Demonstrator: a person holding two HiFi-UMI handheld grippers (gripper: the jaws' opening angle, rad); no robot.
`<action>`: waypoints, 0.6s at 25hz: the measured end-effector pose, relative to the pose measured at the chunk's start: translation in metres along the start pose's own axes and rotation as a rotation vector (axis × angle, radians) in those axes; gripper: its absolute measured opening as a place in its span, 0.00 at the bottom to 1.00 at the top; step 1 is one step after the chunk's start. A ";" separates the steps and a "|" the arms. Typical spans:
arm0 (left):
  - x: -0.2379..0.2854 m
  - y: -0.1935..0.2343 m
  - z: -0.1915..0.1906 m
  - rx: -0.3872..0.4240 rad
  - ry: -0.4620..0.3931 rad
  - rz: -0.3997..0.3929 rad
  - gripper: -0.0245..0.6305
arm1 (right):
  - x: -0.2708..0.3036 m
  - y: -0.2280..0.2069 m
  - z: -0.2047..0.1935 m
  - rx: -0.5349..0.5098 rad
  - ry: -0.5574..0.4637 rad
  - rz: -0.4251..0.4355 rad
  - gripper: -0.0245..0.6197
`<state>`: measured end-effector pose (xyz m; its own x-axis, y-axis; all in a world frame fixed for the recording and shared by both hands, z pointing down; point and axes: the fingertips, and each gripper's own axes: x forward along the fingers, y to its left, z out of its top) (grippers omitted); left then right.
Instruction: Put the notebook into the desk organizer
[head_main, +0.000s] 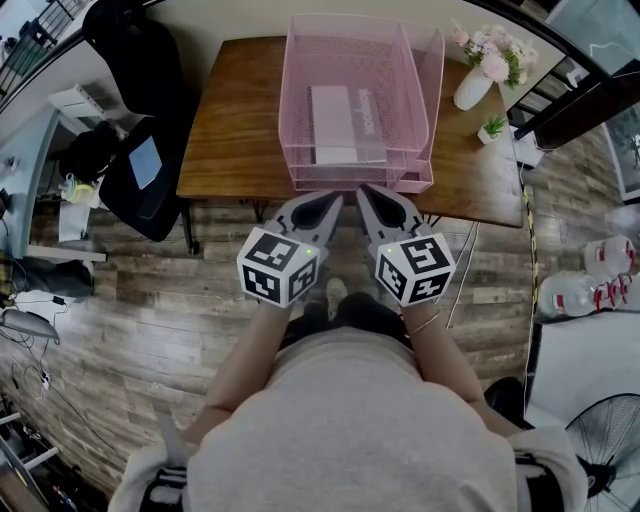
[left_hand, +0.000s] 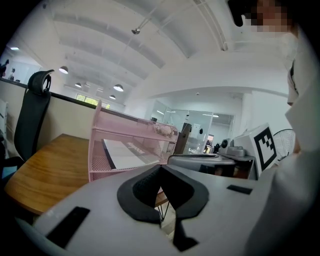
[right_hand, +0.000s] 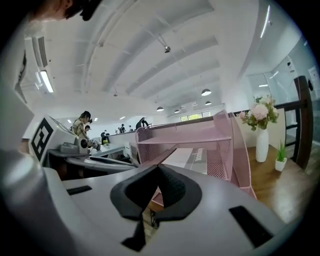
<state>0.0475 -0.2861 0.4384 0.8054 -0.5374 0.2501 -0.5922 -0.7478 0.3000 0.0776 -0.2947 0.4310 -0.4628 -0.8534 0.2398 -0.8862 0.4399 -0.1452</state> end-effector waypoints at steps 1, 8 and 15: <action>-0.001 0.001 0.000 0.001 0.001 0.005 0.05 | -0.001 -0.001 0.001 -0.017 -0.003 -0.010 0.05; -0.004 0.007 -0.003 0.047 0.024 0.041 0.05 | -0.002 0.003 -0.001 -0.094 0.005 -0.026 0.05; -0.003 0.006 -0.005 0.059 0.031 0.042 0.05 | -0.004 0.003 -0.003 -0.067 0.004 -0.026 0.05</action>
<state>0.0412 -0.2864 0.4443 0.7778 -0.5575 0.2903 -0.6225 -0.7469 0.2336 0.0764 -0.2888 0.4325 -0.4398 -0.8637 0.2463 -0.8971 0.4356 -0.0743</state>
